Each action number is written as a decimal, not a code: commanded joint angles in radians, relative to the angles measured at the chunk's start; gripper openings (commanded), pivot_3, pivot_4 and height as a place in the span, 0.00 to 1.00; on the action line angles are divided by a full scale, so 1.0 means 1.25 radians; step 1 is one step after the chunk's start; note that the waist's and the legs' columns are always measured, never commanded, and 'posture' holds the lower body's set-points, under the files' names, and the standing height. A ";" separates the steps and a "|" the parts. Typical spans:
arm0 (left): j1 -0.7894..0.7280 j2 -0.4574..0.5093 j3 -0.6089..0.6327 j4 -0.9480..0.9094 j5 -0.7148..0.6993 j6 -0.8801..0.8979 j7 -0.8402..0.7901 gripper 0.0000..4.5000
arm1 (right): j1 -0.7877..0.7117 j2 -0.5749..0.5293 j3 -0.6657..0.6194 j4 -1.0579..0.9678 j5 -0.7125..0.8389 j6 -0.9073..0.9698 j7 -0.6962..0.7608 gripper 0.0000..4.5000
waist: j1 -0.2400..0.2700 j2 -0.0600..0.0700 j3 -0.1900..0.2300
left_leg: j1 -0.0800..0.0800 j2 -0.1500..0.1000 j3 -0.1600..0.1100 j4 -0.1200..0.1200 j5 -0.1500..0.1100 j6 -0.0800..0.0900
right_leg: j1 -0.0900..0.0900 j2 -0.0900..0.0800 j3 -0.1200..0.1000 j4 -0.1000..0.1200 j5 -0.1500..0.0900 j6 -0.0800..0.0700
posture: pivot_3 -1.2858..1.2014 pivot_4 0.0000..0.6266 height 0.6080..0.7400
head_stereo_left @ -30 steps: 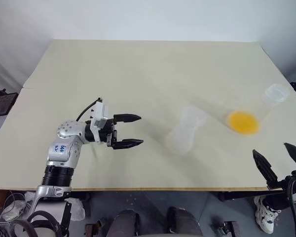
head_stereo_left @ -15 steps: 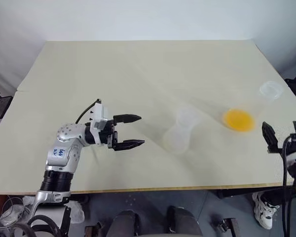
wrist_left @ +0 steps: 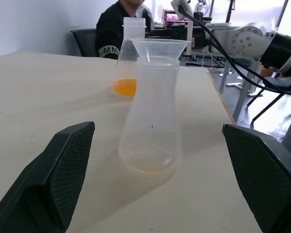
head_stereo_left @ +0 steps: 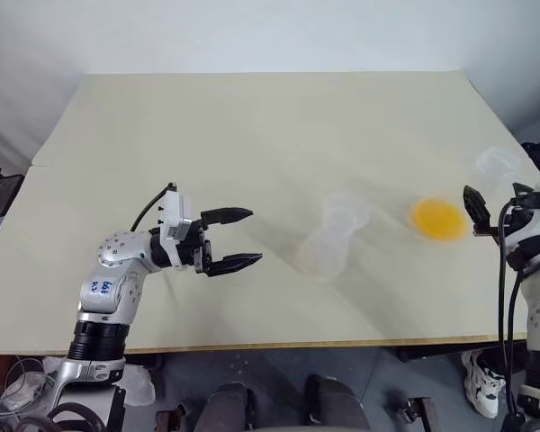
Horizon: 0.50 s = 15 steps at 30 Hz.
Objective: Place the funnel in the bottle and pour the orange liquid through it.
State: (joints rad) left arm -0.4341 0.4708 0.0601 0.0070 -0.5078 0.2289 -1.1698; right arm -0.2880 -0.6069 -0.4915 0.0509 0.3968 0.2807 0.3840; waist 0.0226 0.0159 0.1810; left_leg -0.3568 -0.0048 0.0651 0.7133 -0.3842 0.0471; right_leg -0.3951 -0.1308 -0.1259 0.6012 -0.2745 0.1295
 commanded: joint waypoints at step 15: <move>0.007 0.014 0.014 -0.032 -0.023 -0.013 -0.003 1.00 | -0.171 -0.039 0.015 0.213 -0.030 -0.116 0.060 0.96 | -0.001 0.002 0.001 | 0.000 0.000 0.000 0.000 0.000 0.000 | 0.000 0.000 0.000 0.000 0.000 0.000 | 0.52 0.24 1.00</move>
State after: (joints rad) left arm -0.4262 0.4801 0.0606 0.0014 -0.5120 0.2279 -1.1719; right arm -0.4883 -0.6306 -0.4710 0.3228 0.3626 0.1579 0.4505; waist 0.0211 0.0184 0.1825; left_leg -0.3574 -0.0046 0.0648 0.7133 -0.3842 0.0471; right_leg -0.3951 -0.1309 -0.1266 0.6008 -0.2745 0.1295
